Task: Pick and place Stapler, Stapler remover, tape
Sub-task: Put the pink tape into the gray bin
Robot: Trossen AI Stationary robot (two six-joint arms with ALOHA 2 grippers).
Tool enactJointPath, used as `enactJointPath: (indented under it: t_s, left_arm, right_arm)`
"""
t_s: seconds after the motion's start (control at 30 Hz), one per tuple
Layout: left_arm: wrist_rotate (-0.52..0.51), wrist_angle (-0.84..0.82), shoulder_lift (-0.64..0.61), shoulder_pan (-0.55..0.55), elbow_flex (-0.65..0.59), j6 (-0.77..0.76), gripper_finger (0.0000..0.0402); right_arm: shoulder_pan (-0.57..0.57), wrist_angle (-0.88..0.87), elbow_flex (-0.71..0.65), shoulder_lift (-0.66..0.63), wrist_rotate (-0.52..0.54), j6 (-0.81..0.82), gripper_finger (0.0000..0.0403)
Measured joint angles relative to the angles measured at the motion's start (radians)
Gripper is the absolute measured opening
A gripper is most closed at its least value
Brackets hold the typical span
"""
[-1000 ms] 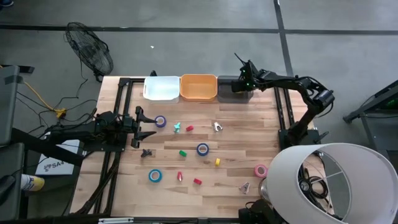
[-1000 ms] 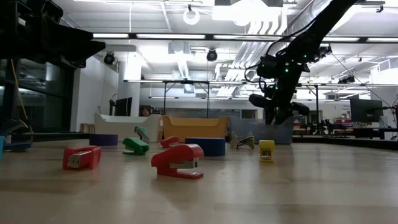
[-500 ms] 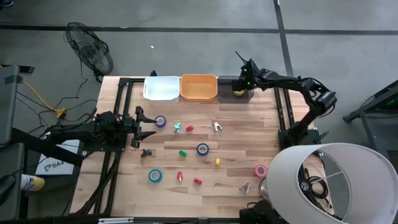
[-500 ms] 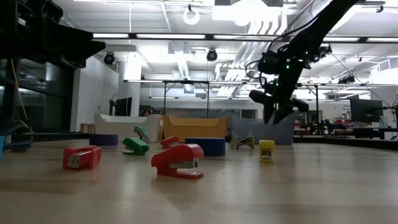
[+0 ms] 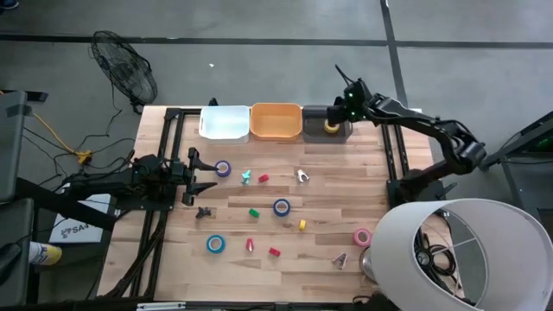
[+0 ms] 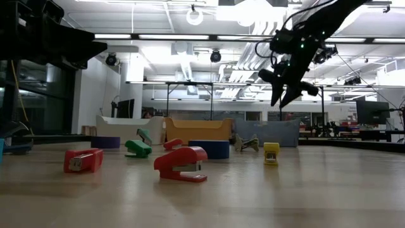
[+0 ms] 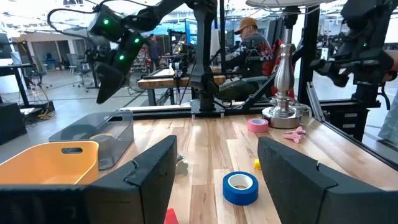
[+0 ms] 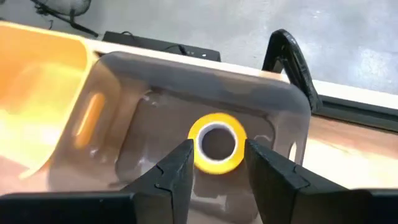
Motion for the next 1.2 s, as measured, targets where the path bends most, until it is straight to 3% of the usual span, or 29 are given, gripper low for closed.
enactJointPath:
  t_s: [0.33,0.57,1.2]
  left_arm:
    - [0.0,0.0,0.0,0.0,0.0,0.0,0.0221]
    - [0.0,0.0,0.0,0.0,0.0,0.0,0.0221]
    - [0.0,0.0,0.0,0.0,0.0,0.0,0.0221]
  right_arm:
    - [0.103,-0.172,0.0,-0.11,-0.004,-0.003,0.0134]
    - [0.212,-0.271,0.0,-0.12,-0.008,0.013,0.0134]
    - [0.566,-0.503,0.0,-0.12,-0.006,0.25,0.0134]
